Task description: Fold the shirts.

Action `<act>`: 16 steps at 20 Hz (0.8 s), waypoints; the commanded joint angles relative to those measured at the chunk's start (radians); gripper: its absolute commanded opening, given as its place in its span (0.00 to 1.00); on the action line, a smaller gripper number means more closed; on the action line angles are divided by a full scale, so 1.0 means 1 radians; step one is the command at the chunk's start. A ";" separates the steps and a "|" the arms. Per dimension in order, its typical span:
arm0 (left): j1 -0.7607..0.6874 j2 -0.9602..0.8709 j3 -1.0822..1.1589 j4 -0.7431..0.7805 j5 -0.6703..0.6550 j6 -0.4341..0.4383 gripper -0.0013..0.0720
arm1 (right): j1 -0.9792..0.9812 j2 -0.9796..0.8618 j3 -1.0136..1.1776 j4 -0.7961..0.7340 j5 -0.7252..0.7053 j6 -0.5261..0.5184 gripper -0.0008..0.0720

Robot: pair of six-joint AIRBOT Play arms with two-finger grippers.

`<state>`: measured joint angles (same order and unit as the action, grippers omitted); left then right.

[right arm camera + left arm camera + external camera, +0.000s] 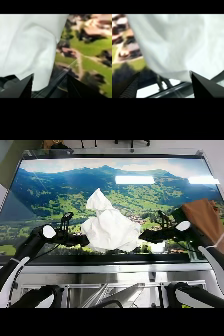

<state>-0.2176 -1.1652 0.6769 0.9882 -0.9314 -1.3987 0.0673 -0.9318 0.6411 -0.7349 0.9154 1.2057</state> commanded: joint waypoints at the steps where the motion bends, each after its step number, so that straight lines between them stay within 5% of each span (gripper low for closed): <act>1: 0.055 -0.143 -0.010 -0.333 0.127 0.195 0.96 | 0.093 -0.104 0.001 0.117 -0.134 -0.074 0.66; 3: 0.088 -0.194 -0.009 -0.382 0.130 0.237 0.96 | 0.098 -0.133 0.001 0.204 -0.162 -0.135 0.66; 4: 0.100 -0.212 -0.008 -0.392 0.129 0.249 0.88 | 0.097 -0.142 0.001 0.240 -0.172 -0.163 0.60; 6: 0.101 -0.230 0.011 -0.389 0.117 0.267 0.48 | 0.097 -0.147 0.001 0.334 -0.172 -0.263 0.13; 8: 0.091 -0.223 0.059 -0.389 0.067 0.278 0.06 | 0.096 -0.127 0.006 0.439 -0.154 -0.352 0.04; 13: 0.092 -0.032 0.337 -0.386 -0.149 0.246 0.04 | 0.053 0.113 0.211 0.457 -0.055 -0.372 0.04; 16: 0.092 0.150 0.563 -0.382 -0.169 0.186 0.04 | -0.045 0.290 0.460 0.451 0.004 -0.372 0.04</act>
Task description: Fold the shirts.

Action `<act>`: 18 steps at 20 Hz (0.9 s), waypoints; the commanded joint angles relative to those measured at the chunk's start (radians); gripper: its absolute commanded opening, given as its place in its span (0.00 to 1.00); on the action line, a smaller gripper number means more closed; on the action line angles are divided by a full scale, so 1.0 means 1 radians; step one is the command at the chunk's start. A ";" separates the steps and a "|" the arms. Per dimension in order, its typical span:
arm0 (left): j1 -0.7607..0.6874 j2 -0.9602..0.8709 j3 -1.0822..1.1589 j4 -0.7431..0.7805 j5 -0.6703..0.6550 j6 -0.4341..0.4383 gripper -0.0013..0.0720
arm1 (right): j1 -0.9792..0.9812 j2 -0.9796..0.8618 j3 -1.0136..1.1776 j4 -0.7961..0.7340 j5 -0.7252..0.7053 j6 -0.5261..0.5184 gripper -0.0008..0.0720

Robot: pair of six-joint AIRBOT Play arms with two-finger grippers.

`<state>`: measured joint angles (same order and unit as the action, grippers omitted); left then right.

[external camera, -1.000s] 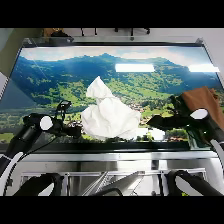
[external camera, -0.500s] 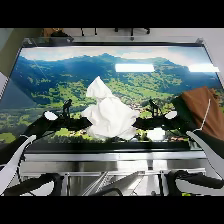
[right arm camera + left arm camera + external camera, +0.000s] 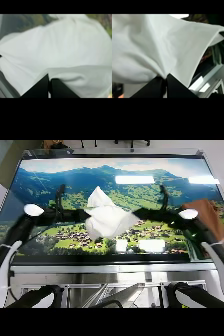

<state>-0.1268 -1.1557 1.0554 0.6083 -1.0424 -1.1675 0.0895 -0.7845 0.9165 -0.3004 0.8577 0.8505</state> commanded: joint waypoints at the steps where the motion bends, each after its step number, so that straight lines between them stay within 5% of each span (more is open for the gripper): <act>1: 0.001 0.190 0.262 0.002 -0.060 -0.064 0.04 | -0.101 0.189 0.280 -0.001 0.080 -0.016 0.04; 8: 0.001 0.434 0.578 0.034 -0.087 -0.124 0.04 | -0.167 0.363 0.676 -0.162 0.124 -0.013 0.04; 14: 0.001 0.389 0.404 0.079 -0.140 -0.161 0.04 | -0.168 0.263 0.601 -0.216 0.287 0.108 0.04; 18: -0.001 0.200 0.174 0.072 -0.118 -0.152 0.04 | -0.167 0.132 0.347 -0.216 0.336 0.146 0.04</act>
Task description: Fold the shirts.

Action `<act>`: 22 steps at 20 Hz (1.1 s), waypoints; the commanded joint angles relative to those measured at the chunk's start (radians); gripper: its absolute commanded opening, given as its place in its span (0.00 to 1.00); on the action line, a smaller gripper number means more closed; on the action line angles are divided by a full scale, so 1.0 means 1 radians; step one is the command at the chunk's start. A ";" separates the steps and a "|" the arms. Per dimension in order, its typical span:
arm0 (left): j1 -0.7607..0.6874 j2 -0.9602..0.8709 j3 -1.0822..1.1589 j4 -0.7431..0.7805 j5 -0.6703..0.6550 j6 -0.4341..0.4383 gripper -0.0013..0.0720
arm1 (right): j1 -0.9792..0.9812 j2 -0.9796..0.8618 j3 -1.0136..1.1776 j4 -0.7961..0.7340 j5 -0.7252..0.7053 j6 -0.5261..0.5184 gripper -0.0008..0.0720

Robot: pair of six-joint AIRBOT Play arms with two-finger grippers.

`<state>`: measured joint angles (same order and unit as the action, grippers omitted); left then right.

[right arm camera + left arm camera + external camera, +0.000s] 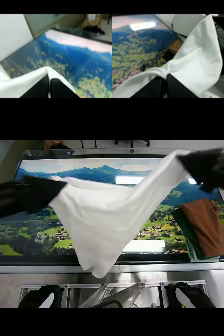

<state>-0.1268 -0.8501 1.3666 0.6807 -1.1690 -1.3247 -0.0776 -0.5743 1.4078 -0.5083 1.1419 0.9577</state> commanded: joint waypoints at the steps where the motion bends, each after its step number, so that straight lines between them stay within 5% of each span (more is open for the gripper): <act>1: -0.013 -0.171 -0.197 0.000 0.032 0.039 0.04 | 0.000 -0.114 -0.226 -0.011 0.046 0.038 0.04; 6: -0.072 -0.501 -0.342 0.000 0.197 0.153 0.06 | 0.000 -0.355 -0.619 -0.012 -0.194 -0.032 0.04; 8: -0.063 -0.597 -0.291 0.000 0.196 0.167 0.97 | 0.000 -0.445 -0.642 -0.011 -0.250 -0.063 0.04; 10: -0.027 -0.658 -0.209 0.000 0.122 0.165 0.96 | -0.002 -0.489 -0.621 -0.010 -0.272 -0.077 0.05; 11: -0.002 -0.673 -0.169 0.000 0.063 0.164 0.96 | -0.010 -0.492 -0.604 -0.012 -0.274 -0.077 0.16; 12: 0.026 -0.681 -0.129 0.001 -0.011 0.164 0.96 | -0.024 -0.488 -0.582 -0.013 -0.270 -0.077 0.42; 13: 0.054 -0.681 -0.100 0.001 -0.078 0.163 0.96 | -0.041 -0.481 -0.561 -0.013 -0.262 -0.081 0.55; 16: 0.133 -0.660 -0.080 0.013 -0.259 0.143 0.96 | -0.116 -0.435 -0.525 -0.015 -0.194 -0.099 0.56; 17: 0.154 -0.642 -0.108 0.017 -0.284 0.137 0.96 | -0.142 -0.416 -0.525 -0.024 -0.153 -0.098 0.67; 22: 0.214 -0.462 -0.431 0.198 -0.225 0.138 0.96 | -0.184 -0.365 -0.537 -0.175 0.034 -0.090 0.72</act>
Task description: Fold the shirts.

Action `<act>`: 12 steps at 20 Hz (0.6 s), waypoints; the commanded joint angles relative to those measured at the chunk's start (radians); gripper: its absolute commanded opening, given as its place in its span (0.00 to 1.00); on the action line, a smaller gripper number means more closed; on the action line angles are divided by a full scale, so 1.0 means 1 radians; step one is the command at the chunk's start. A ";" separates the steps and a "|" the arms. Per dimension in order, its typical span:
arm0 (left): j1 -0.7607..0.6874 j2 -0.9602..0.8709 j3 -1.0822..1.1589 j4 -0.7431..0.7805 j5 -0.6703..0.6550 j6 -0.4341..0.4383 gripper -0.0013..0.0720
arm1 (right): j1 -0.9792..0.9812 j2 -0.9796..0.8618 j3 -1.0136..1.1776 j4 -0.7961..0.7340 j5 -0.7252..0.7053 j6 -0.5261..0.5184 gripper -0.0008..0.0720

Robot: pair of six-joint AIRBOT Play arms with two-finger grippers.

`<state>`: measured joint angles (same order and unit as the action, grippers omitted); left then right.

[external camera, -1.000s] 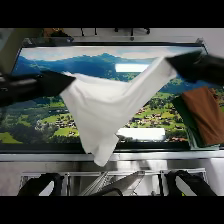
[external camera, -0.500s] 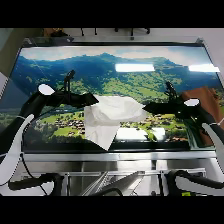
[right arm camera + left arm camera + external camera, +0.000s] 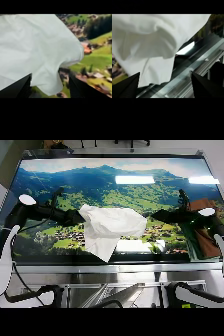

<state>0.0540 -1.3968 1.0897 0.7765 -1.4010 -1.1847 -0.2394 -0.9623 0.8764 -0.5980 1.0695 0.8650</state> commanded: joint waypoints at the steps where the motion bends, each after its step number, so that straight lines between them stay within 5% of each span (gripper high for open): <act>1: 0.035 0.121 -0.234 0.113 0.049 -0.002 0.96 | -0.019 0.023 -0.025 -0.085 0.115 0.003 0.72; 6: -0.043 0.219 -0.528 0.029 0.356 -0.002 0.96 | 0.040 -0.001 -0.134 -0.060 0.002 -0.003 0.72; 12: -0.222 0.217 -0.590 -0.082 0.650 -0.003 0.96 | 0.139 -0.105 -0.134 0.014 -0.096 -0.028 0.72</act>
<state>-0.0952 -1.1858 0.5335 0.7532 -0.9180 -1.1877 -0.1432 -1.0252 0.7483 -0.6197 1.0317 0.8558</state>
